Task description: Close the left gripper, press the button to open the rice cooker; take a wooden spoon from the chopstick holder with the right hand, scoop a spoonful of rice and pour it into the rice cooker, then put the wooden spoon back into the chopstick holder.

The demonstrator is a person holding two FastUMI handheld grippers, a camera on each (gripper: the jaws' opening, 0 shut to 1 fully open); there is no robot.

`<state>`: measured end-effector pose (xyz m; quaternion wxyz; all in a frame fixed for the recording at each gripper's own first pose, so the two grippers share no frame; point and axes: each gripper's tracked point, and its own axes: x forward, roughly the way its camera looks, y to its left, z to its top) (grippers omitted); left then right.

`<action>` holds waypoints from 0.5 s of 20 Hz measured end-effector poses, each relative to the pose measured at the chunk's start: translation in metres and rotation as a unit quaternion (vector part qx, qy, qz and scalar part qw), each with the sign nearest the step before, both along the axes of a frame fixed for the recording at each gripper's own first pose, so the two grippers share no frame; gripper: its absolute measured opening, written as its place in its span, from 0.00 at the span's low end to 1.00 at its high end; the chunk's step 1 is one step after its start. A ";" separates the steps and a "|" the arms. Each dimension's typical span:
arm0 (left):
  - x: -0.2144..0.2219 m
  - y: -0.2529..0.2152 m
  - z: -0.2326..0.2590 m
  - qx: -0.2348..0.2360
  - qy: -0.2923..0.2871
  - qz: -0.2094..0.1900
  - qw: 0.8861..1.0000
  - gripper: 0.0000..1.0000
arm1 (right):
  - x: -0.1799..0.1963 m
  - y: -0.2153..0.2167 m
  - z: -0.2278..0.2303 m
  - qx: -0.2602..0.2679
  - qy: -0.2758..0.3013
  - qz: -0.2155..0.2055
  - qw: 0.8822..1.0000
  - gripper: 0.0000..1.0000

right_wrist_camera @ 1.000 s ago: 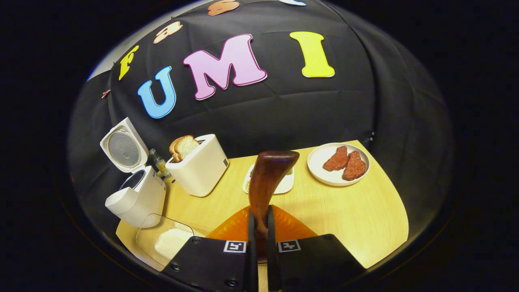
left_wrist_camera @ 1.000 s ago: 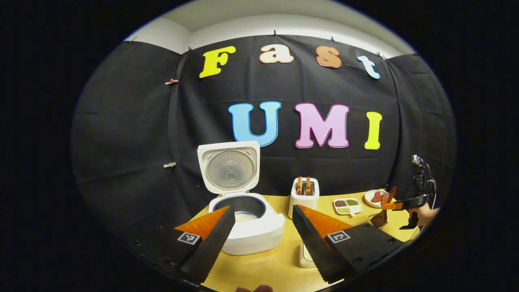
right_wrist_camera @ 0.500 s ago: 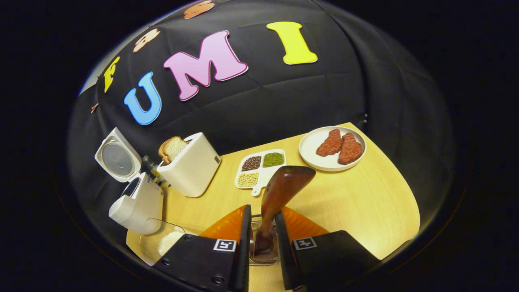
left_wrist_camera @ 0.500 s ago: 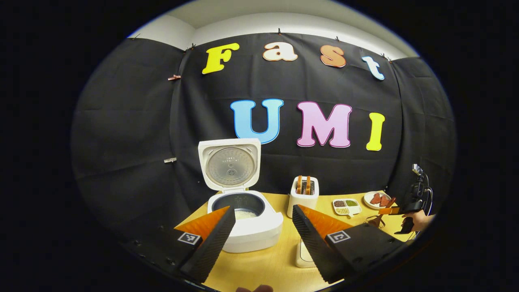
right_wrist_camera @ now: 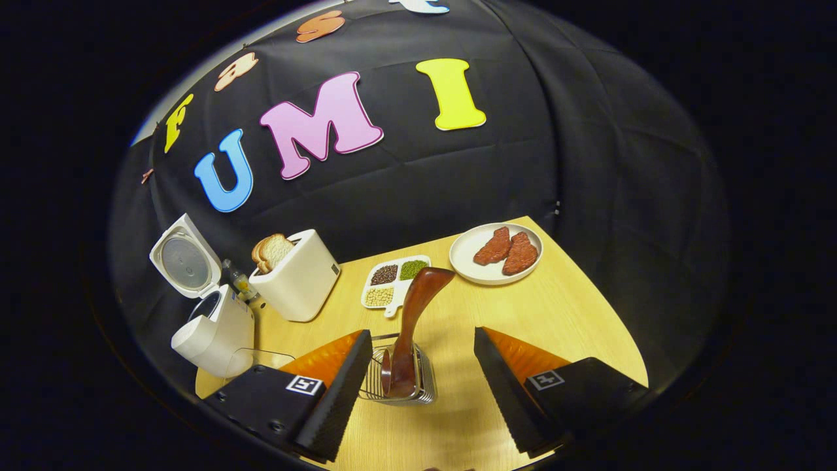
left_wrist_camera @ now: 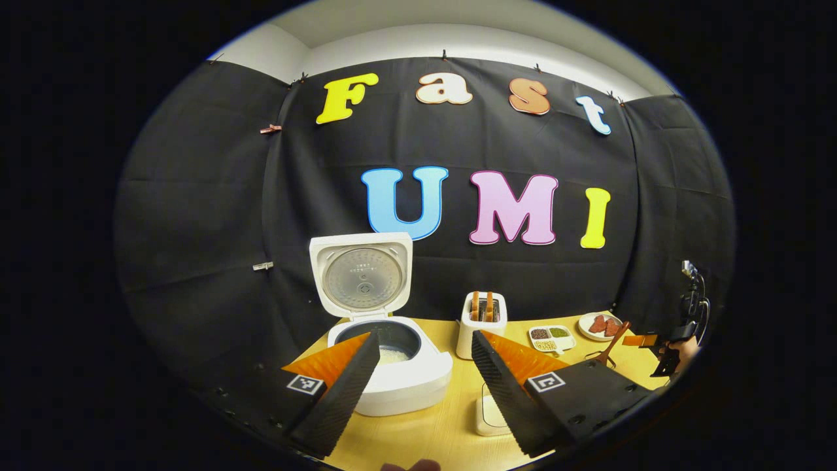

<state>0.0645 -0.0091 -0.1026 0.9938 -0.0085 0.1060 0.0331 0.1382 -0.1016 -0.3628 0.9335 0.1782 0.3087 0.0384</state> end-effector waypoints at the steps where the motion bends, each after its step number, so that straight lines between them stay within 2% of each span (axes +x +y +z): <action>1: 0.002 0.000 0.002 -0.002 -0.002 -0.005 1.000 0.98 | -0.004 -0.003 0.005 -0.008 -0.004 -0.003 1.000 0.98; 10: 0.033 0.018 0.035 0.007 -0.042 -0.018 0.999 0.97 | -0.036 -0.003 0.066 -0.056 -0.046 0.006 0.997 0.99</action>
